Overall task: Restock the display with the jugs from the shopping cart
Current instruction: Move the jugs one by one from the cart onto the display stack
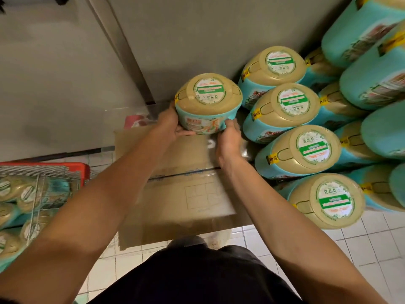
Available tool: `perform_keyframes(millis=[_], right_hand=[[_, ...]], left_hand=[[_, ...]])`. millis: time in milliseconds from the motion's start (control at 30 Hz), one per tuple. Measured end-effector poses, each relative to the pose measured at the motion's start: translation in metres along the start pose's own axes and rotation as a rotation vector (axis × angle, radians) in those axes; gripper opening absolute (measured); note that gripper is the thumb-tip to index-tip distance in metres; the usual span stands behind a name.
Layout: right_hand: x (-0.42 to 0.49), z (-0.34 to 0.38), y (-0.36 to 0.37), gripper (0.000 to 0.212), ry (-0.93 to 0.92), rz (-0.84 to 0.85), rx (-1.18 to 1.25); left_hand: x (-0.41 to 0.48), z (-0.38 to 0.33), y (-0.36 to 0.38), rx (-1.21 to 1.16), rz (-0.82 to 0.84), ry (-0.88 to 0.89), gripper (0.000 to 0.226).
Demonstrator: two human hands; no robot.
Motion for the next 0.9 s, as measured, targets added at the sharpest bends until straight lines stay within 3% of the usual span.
perform_keyframes(millis=[133, 433, 600, 767, 900], right_hand=[[0.023, 0.003, 0.014, 0.047, -0.009, -0.012, -0.029], [0.04, 0.012, 0.025, 0.035, -0.034, -0.025, -0.113], [0.038, 0.012, 0.015, 0.023, -0.054, -0.004, -0.151], [-0.007, -0.002, -0.014, 0.016, 0.011, 0.058, -0.178], [-0.066, 0.003, -0.042, 0.035, 0.068, 0.101, -0.19]], left_hand=[[0.012, -0.02, 0.008, -0.026, 0.022, 0.004, 0.043], [0.031, -0.031, 0.016, -0.03, 0.038, 0.036, 0.034], [0.028, -0.022, 0.009, -0.081, 0.093, 0.134, 0.022], [0.013, 0.001, -0.029, 0.02, -0.014, 0.307, 0.036], [-0.03, 0.047, -0.056, 0.043, 0.07, 0.37, 0.021]])
Point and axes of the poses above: each hand's wrist, its own x-axis towards the middle knuckle, its own y-axis out of the palm, z = x × y, the point moved 10 cm from there along x, towards the middle knuckle, and after that the axes turned 11 degrees about -y, right-handed, at the moved point
